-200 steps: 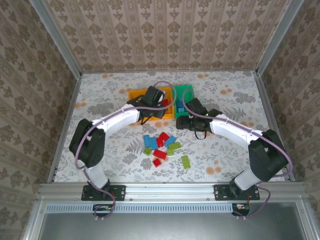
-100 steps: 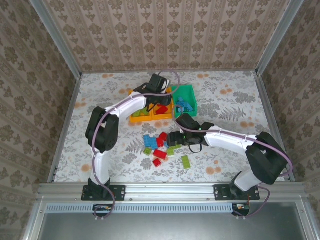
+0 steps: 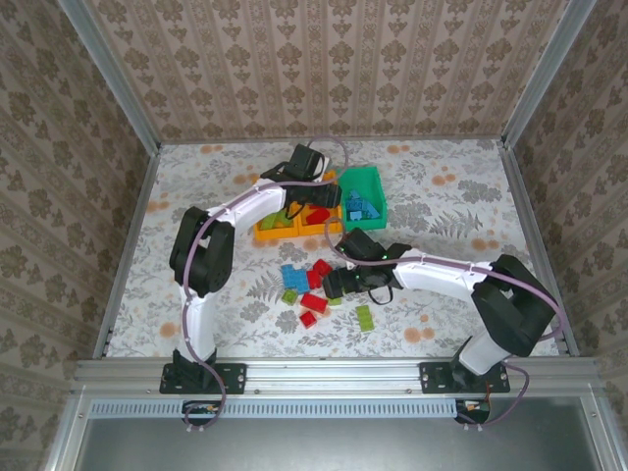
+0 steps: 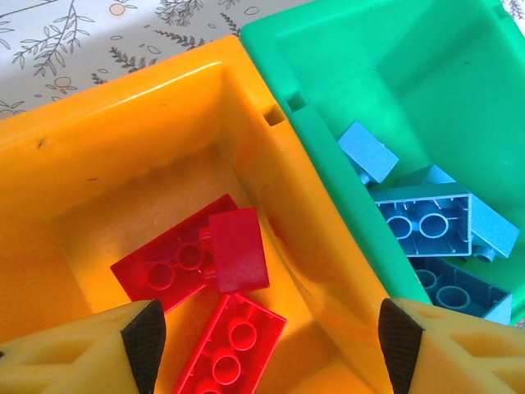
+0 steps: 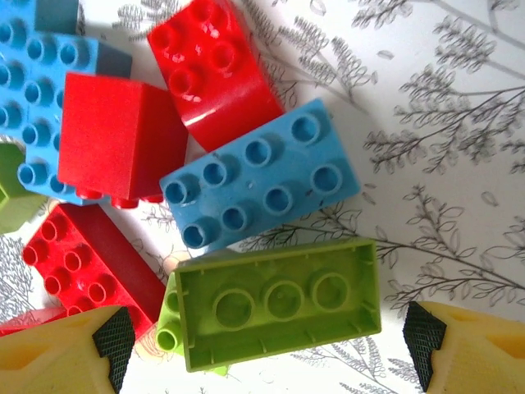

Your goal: Sort the legos into containers by color

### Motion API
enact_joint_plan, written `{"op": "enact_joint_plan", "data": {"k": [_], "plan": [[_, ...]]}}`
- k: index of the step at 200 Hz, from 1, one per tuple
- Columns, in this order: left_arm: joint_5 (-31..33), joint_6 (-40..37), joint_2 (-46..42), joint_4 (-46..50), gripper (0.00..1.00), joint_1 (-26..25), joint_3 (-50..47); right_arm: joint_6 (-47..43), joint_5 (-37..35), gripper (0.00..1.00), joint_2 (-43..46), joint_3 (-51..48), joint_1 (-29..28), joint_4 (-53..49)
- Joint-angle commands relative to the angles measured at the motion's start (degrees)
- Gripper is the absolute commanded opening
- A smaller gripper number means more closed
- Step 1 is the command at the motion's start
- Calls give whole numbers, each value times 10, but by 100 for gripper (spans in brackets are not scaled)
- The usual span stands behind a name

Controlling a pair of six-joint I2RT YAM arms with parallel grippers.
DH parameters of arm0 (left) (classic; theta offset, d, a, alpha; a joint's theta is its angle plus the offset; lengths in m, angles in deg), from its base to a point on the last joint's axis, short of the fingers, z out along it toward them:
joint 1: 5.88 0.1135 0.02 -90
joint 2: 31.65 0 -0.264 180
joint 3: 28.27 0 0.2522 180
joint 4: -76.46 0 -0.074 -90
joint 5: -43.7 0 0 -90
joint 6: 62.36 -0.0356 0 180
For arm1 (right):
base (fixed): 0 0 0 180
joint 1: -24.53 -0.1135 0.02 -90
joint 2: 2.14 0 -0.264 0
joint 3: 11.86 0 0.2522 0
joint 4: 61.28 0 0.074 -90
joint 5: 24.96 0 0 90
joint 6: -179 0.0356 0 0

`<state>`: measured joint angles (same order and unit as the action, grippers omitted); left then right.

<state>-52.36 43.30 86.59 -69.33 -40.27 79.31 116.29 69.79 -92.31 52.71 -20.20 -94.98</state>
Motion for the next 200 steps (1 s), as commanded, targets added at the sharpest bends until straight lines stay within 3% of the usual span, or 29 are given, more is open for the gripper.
{"op": "enact_joint_plan", "data": {"k": [1,30,87,165,177,200], "plan": [[-22,15,-40,-6,75,3,-16,-12,-23,88,-16,32,-22,-39],[-25,20,-68,-7,78,3,-47,-12,-72,88,-37,57,-42,-74],[-13,18,-120,-17,78,4,-103,-9,-143,78,-67,94,-50,-146],[-10,24,-138,-26,79,8,-137,25,-174,44,-31,78,-45,-145],[-11,25,-138,-27,79,9,-140,23,-179,47,-29,74,-43,-150],[-11,25,-141,-26,79,9,-143,33,-202,79,-31,70,-40,-173]]}}
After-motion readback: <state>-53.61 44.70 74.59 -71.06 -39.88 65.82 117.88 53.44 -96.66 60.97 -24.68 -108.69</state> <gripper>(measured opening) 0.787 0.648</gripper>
